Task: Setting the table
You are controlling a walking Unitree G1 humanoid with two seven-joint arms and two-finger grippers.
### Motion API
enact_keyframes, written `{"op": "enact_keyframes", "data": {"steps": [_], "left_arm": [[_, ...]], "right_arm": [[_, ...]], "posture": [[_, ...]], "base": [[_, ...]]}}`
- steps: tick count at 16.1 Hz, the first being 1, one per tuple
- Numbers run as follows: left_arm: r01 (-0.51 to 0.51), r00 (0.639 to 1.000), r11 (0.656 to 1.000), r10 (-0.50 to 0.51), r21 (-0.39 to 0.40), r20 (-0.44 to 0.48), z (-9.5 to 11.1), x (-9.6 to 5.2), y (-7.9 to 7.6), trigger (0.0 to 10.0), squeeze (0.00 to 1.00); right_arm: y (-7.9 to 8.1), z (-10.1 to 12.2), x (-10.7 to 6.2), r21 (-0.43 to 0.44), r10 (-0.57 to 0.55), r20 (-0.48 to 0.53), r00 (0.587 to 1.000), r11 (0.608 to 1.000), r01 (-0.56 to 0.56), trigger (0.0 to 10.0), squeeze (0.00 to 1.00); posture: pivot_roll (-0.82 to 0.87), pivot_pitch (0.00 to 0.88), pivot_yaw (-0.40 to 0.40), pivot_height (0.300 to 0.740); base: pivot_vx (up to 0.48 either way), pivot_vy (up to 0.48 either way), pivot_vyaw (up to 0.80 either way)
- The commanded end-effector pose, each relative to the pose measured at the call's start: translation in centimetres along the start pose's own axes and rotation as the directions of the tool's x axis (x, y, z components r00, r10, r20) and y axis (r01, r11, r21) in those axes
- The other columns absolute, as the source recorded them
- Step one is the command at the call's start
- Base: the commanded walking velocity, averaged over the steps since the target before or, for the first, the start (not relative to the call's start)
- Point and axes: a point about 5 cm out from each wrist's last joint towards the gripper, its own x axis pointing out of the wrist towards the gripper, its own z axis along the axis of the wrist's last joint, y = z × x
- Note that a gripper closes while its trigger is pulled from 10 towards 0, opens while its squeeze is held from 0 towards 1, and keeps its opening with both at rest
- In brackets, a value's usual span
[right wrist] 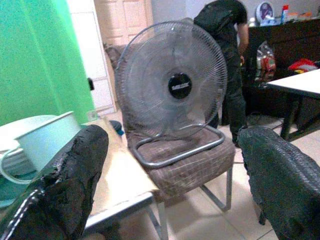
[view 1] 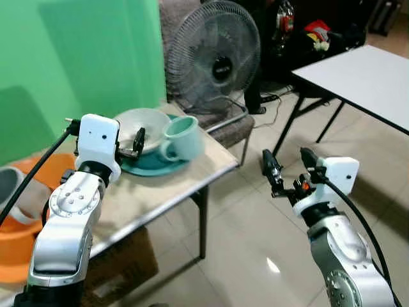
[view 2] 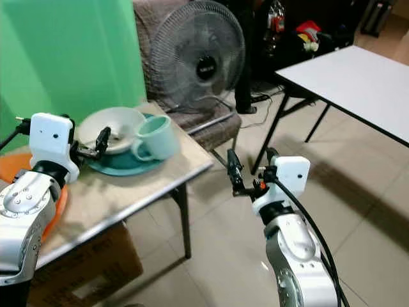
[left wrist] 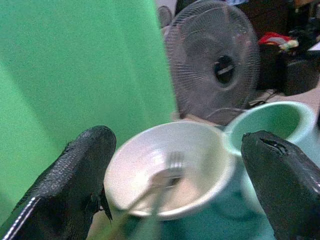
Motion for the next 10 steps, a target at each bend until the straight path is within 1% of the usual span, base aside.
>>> {"op": "enact_keyframes", "data": {"steps": [1,4,5,6,7,8,9,10], "left_arm": [[0.028,0.999,1.0,-0.028,0.0,0.019,0.5,-0.1,-0.7,10.0,0.0],[0.038,0.999,0.999,-0.038,0.012,-0.005,0.2,-0.3,-0.9,10.0,0.0],[0.04,0.999,0.999,-0.04,0.009,-0.025,0.0,0.1,-1.2,10.0,0.0],[0.023,0.999,1.0,-0.023,0.006,-0.037,-0.2,0.3,-1.2,10.0,0.0],[0.002,0.999,1.0,-0.003,-0.02,-0.047,-0.3,0.3,-1.1,10.0,0.0],[0.002,0.998,0.998,-0.005,-0.065,-0.057,-0.6,0.1,-1.1,10.0,0.08],[0.011,0.998,0.996,-0.017,-0.089,-0.062,-0.7,0.0,-1.2,10.0,1.0],[0.022,0.998,0.994,-0.029,-0.107,-0.064,-0.7,0.0,-1.3,10.0,1.0]], "right_arm": [[-0.7,0.1,-0.2,-0.007,-0.024,0.0,1.0,1.0,0.024,10.0,0.0],[-1.0,-0.1,-0.2,-0.001,-0.02,-0.012,1.0,1.0,0.02,10.0,0.0],[-0.8,-0.1,0.4,-0.017,0.012,-0.03,0.999,1.0,-0.013,10.0,0.0],[-0.6,0.2,0.8,-0.031,0.034,-0.035,0.999,0.999,-0.035,10.0,0.0],[-0.5,0.5,1.0,-0.038,0.051,-0.034,0.998,0.998,-0.052,10.0,0.0],[-0.4,0.5,1.0,-0.05,0.063,-0.044,0.997,0.997,-0.066,10.0,0.0],[-0.4,0.5,0.9,-0.058,0.067,-0.053,0.996,0.996,-0.07,10.0,0.0],[-0.6,0.4,0.8,-0.065,0.067,-0.062,0.996,0.995,-0.071,10.0,0.0]], "posture": [[0.08,0.0,0.014,0.74],[0.1,0.0,0.002,0.74],[0.09,0.0,-0.021,0.74],[0.09,0.0,-0.034,0.74],[0.08,0.0,-0.043,0.74],[0.08,0.0,-0.048,0.74],[0.08,0.0,-0.046,0.74],[0.08,0.0,-0.046,0.74]], "base": [[0.0,0.0,0.0],[0.0,0.0,0.0],[0.0,0.0,0.0],[0.0,0.0,0.0],[0.0,0.0,0.0],[0.0,0.0,0.0],[0.0,0.0,0.0],[0.0,0.0,0.0]]}}
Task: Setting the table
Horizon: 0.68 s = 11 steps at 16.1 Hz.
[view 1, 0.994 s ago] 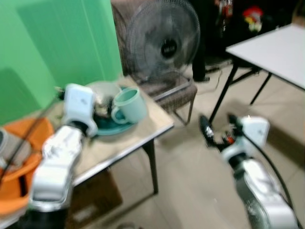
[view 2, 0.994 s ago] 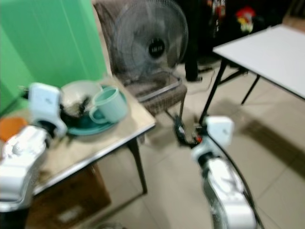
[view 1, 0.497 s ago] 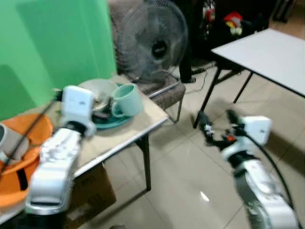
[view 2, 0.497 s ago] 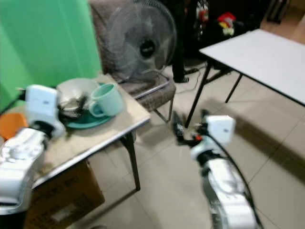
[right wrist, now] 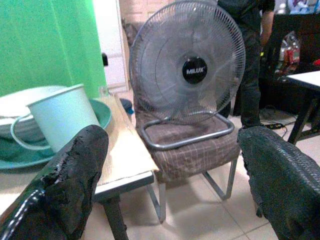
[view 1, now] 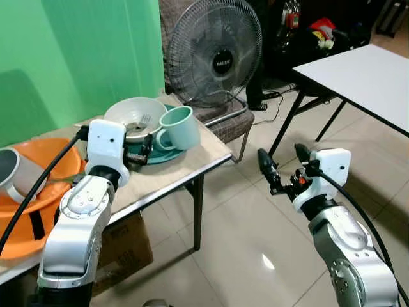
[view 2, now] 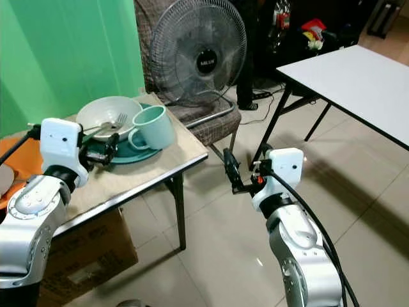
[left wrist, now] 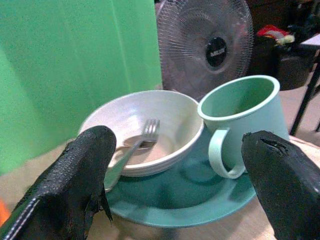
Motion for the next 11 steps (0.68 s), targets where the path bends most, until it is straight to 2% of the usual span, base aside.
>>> {"op": "enact_keyframes", "data": {"steps": [1,4,6,11], "left_arm": [[0.031,0.999,0.999,-0.031,-0.026,-0.007,0.0,-0.1,-0.3,10.0,1.0],[0.045,0.999,0.999,-0.046,-0.03,-0.027,-0.2,0.2,-0.3,10.0,1.0],[0.051,0.997,0.999,-0.052,-0.018,-0.064,-0.8,0.5,-0.2,10.0,1.0],[0.076,0.994,0.997,-0.077,-0.018,-0.081,-0.8,1.0,0.1,10.0,1.0]], "right_arm": [[-0.2,0.3,-0.1,-0.02,0.001,0.0,1.0,1.0,-0.001,10.0,0.0],[-0.3,0.4,0.1,-0.044,0.017,-0.016,1.0,0.999,-0.018,10.0,0.0],[-0.2,0.5,0.3,-0.11,0.062,-0.025,0.998,0.992,-0.065,10.0,0.0],[-0.3,0.6,0.6,-0.14,0.161,-0.07,0.984,0.975,-0.17,10.0,0.0]], "posture": [[0.08,0.0,-0.046,0.74],[0.08,0.0,-0.049,0.74],[0.08,0.0,-0.056,0.74],[0.09,0.0,-0.085,0.74]], "base": [[0.0,0.0,0.0],[0.0,0.0,0.0],[0.0,0.0,0.0],[0.0,0.0,0.0]]}}
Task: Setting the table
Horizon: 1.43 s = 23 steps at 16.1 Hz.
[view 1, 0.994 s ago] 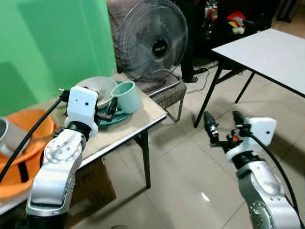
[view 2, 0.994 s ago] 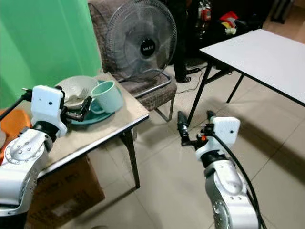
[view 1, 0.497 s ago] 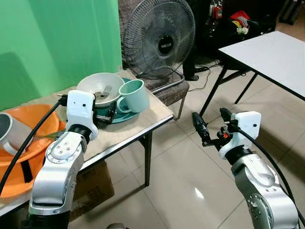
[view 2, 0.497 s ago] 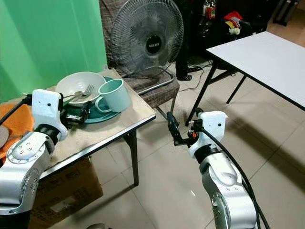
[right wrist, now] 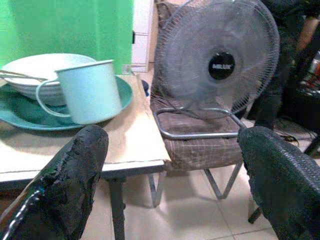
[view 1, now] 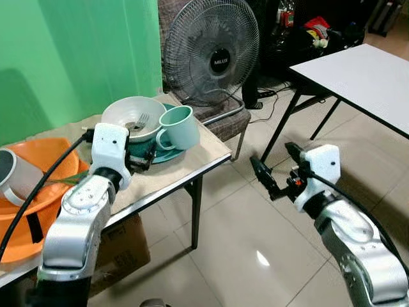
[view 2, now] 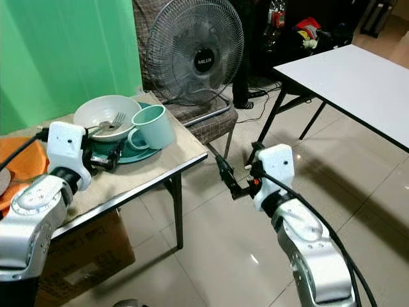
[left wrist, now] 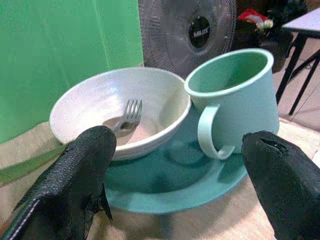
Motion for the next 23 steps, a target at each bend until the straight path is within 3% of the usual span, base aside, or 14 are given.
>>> {"op": "enact_keyframes", "data": {"steps": [1,4,5,6,23], "left_arm": [[0.002,1.0,1.0,-0.002,-0.006,-0.007,0.1,0.2,0.1,10.0,1.0],[0.0,1.0,1.0,0.0,-0.023,0.024,0.7,0.2,0.3,10.0,1.0],[0.009,1.0,1.0,-0.008,-0.03,0.031,0.8,0.1,0.2,10.0,0.55],[0.011,0.999,0.999,-0.01,-0.033,0.032,0.8,0.1,0.2,10.0,0.0],[0.048,0.999,0.999,-0.048,0.006,-0.006,0.5,-0.3,-0.1,10.0,0.0]], "right_arm": [[-0.4,0.1,0.1,-0.008,-0.001,-0.011,1.0,1.0,0.001,10.0,0.0],[-0.8,0.6,0.3,-0.012,-0.005,0.004,1.0,1.0,0.005,10.0,0.0],[-0.8,0.8,0.2,-0.015,0.0,0.008,1.0,1.0,0.0,10.0,0.0],[-0.8,0.9,0.2,-0.017,0.004,0.01,1.0,1.0,-0.004,10.0,0.0],[0.2,0.9,-0.4,-0.009,0.021,-0.008,1.0,1.0,-0.021,10.0,0.0]], "posture": [[0.09,0.0,-0.09,0.74],[0.09,0.0,-0.085,0.74],[0.09,0.0,-0.083,0.74],[0.09,0.0,-0.08,0.74],[0.1,0.0,-0.065,0.74]], "base": [[0.0,0.0,0.0],[0.0,0.0,0.0],[0.0,0.0,0.0],[0.0,0.0,0.0],[0.0,0.0,0.0]]}}
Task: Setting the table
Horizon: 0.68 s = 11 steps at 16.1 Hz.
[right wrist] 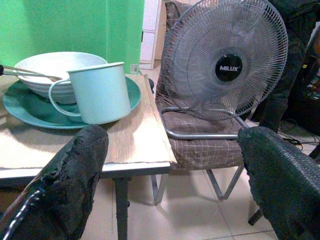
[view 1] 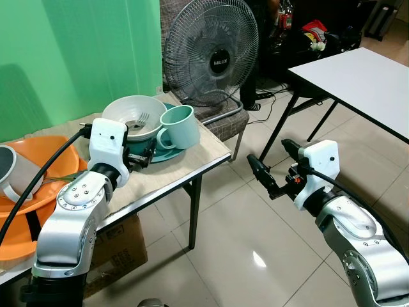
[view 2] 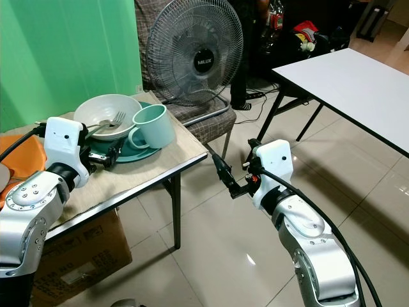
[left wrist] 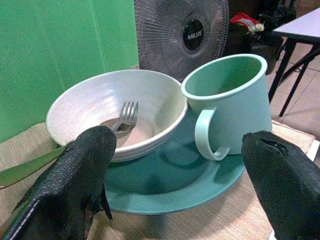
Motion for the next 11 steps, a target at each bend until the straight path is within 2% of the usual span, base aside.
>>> {"op": "enact_keyframes", "data": {"steps": [1,11], "left_arm": [[0.024,1.0,1.0,-0.024,0.014,0.003,0.21,-0.08,-0.47,10.0,0.0],[0.048,0.999,0.999,-0.048,0.019,-0.02,-0.09,0.04,-0.99,10.0,0.0]], "right_arm": [[0.02,0.31,-0.19,0.0,-0.003,0.005,1.0,1.0,0.003,10.0,0.0],[0.14,0.27,-0.3,0.01,0.015,-0.01,1.0,1.0,-0.015,10.0,0.0]], "posture": [[0.1,0.0,-0.065,0.74],[0.09,0.0,-0.063,0.74]], "base": [[0.0,0.0,0.0],[0.0,0.0,0.0]]}}
